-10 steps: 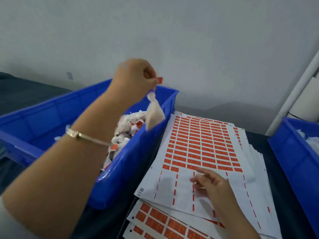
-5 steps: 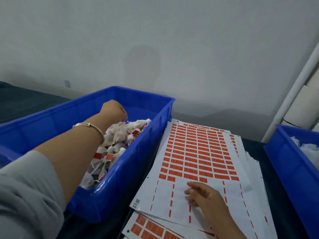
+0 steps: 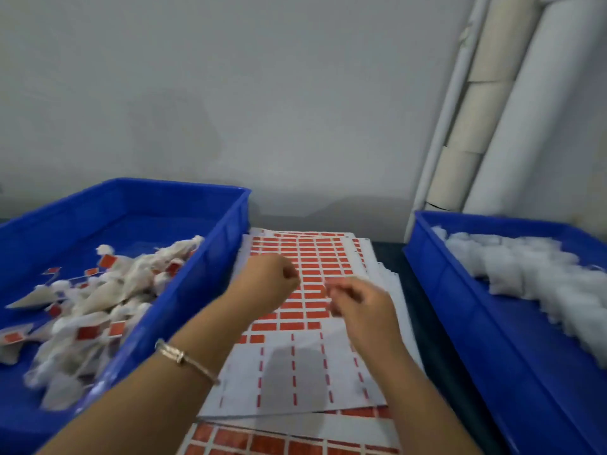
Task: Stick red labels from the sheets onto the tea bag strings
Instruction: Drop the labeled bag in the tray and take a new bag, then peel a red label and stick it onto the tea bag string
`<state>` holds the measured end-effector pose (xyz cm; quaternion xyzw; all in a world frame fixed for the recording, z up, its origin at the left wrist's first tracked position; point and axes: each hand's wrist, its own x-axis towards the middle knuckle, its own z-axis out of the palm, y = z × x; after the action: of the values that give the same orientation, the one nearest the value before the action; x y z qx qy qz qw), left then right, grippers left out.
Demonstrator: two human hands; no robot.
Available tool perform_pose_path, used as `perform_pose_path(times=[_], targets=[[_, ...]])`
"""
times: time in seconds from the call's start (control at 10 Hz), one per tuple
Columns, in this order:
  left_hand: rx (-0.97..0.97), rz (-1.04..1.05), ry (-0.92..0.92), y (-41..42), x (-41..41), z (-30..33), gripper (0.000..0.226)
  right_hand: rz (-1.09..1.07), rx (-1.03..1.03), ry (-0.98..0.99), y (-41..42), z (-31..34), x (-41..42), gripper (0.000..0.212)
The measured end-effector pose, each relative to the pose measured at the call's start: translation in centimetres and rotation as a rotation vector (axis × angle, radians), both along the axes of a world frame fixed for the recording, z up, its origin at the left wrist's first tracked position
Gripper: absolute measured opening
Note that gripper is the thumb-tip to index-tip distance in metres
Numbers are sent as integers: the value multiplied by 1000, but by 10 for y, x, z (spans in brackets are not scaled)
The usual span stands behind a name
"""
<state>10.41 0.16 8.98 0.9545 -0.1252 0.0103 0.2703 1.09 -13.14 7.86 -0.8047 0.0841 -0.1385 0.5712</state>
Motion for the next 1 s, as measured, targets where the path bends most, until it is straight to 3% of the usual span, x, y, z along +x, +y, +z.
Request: perform_pose_path(times=[0.1,0.2,0.3,0.5,0.6,0.7,0.9,1.0], targets=[[-45,-50,180,-19,-16,-37,11,-29,-4,-55,-25,37,11,16],[95,-216,232,-40,-40,-89,41,-91,-76,-153,-77,84,41,30],[181,-276,159,-48,-50,-106,62,-178,-62,-123,-127,96,61,28],[265,-261,62,-53,-53,-115,69,-472,-272,300,-256,41,71,27],[315,-249,74,-54,-47,-120,73,-479,-619,614,-322,-21,87,33],[378,-265,72,-57,-38,-122,76,-526,-665,622,-337,-39,94,38],[465,-312,79,-60,-28,-123,78,-575,-529,589,-366,-71,107,24],[455,-314,68,-59,-30,-123,78,-536,-560,764,-374,-77,117,67]])
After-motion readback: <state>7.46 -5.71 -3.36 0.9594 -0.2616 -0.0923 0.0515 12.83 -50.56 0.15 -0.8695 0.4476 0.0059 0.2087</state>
